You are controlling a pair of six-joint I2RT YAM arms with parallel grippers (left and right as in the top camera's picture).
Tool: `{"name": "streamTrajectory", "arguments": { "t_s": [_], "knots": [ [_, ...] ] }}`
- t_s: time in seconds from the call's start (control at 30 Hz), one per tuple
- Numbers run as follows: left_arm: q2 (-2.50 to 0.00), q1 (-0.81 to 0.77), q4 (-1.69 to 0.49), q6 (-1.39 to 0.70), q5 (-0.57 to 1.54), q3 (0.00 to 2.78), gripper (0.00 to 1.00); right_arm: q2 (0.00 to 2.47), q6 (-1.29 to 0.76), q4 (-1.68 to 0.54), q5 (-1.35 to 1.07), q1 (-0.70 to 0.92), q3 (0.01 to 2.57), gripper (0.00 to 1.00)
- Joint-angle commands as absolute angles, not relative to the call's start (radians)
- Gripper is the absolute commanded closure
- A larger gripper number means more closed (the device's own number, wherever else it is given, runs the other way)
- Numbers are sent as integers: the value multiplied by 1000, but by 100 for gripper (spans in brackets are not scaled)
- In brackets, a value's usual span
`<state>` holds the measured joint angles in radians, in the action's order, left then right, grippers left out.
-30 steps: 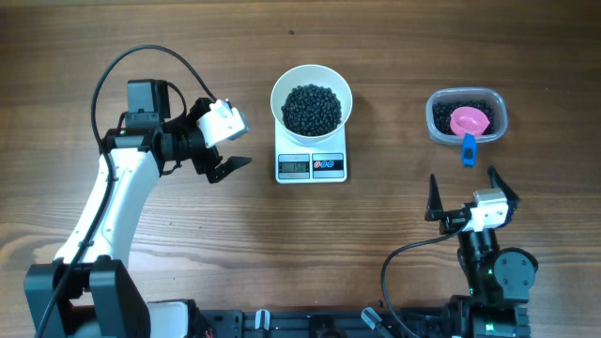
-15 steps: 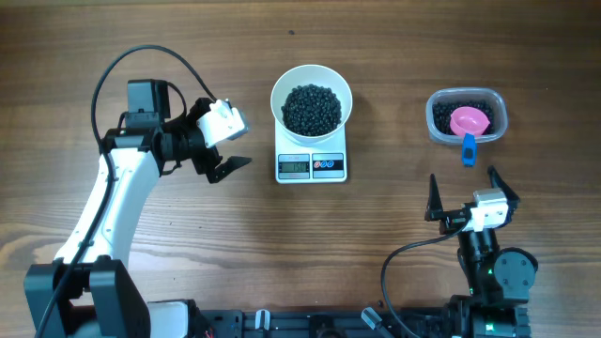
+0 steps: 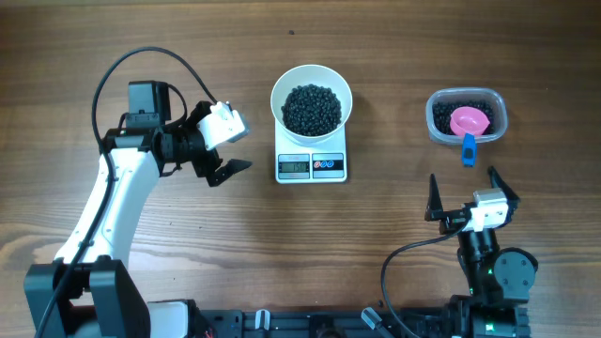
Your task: Scoop item into bowl and weigh 150g on scale
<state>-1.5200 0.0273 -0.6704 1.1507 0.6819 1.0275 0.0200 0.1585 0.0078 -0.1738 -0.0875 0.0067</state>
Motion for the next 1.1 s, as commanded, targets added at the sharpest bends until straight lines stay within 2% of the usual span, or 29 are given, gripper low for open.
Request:
{"name": "streamTrajectory", "arguments": {
  "t_s": [0.0,0.17,0.43,0.6,0.8,1.07],
  "knots": [
    [-1495,3,-697,1167,688,1025,0,10,157,10,-149,-82,5,0],
    [-1407,-36,-719,1138,687,1025,0,10,157,10,-149,-82,5,0],
    [-1256,26,-636,582,602,1024,0,10,157,10,-149,-82,5,0],
    [-1089,78,-407,277,449,900,0,10,157,10,-149,-82,5,0],
    [-803,78,-212,168,283,635,0,10,157,10,-149,-82,5,0],
    [-483,88,-129,145,207,345,0,10,157,10,-149,-82,5,0]
  ]
}}
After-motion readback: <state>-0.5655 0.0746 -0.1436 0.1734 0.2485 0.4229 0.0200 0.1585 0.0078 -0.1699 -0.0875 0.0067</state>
